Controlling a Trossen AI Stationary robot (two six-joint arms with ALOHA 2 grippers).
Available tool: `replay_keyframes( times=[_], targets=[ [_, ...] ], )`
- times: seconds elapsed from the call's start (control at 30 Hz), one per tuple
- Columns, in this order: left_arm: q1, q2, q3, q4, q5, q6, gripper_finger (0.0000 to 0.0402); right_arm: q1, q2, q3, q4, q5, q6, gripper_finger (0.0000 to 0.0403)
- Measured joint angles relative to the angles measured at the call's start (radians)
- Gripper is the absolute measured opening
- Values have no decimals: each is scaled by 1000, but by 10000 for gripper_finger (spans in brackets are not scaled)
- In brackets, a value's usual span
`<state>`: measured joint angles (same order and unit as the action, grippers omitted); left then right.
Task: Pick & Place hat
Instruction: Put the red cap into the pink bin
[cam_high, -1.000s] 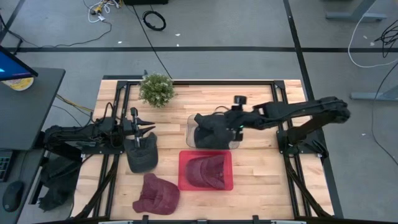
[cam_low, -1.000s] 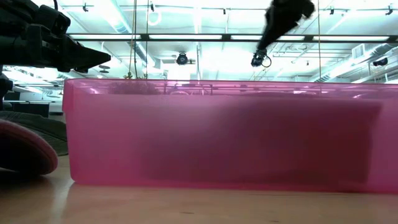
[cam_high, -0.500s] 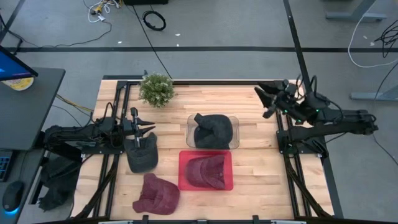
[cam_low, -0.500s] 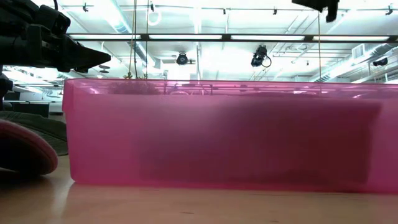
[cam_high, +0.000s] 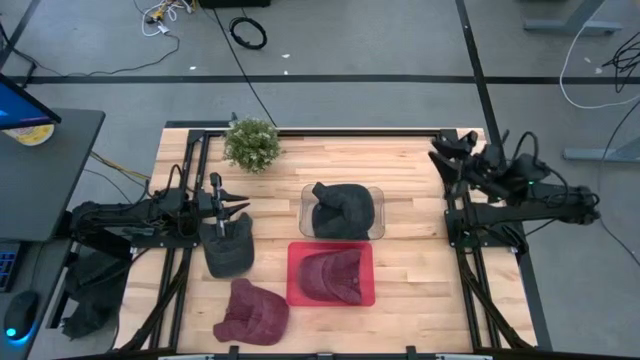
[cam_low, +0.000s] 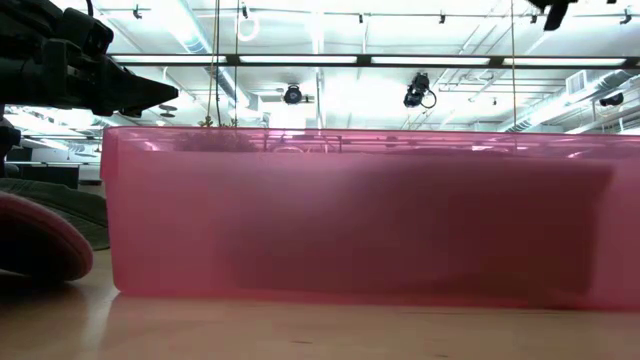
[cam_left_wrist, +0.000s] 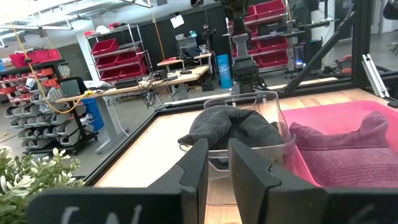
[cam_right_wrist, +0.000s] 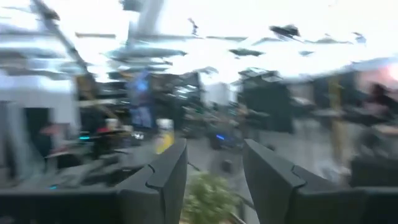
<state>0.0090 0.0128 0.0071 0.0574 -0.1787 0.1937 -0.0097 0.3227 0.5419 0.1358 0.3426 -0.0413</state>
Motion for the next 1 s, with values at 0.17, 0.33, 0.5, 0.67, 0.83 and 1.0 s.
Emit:
replay_keyframes(
  times=[0.17, 0.33, 0.5, 0.67, 0.83, 1.0],
  targets=[
    [0, 0, 0, 0, 0, 0, 67, 0, -74, -26, -8, -90, -19, 160],
    [0, 0, 0, 0, 0, 0, 67, 0, -170, -84, -11, -99, -44, 160],
    [0, 0, 0, -1, 0, 0, 67, 0, -301, -167, 32, -99, -50, 160],
    [0, 0, 0, -1, 0, 0, 67, 0, -317, -230, 86, -107, -65, 160],
    [0, 0, 0, 0, 0, 0, 67, 0, -318, -360, 234, -126, -76, 160],
    [0, 0, 0, 1, 0, 0, 67, 0, -321, -522, 349, -117, -160, 160]
  ],
)
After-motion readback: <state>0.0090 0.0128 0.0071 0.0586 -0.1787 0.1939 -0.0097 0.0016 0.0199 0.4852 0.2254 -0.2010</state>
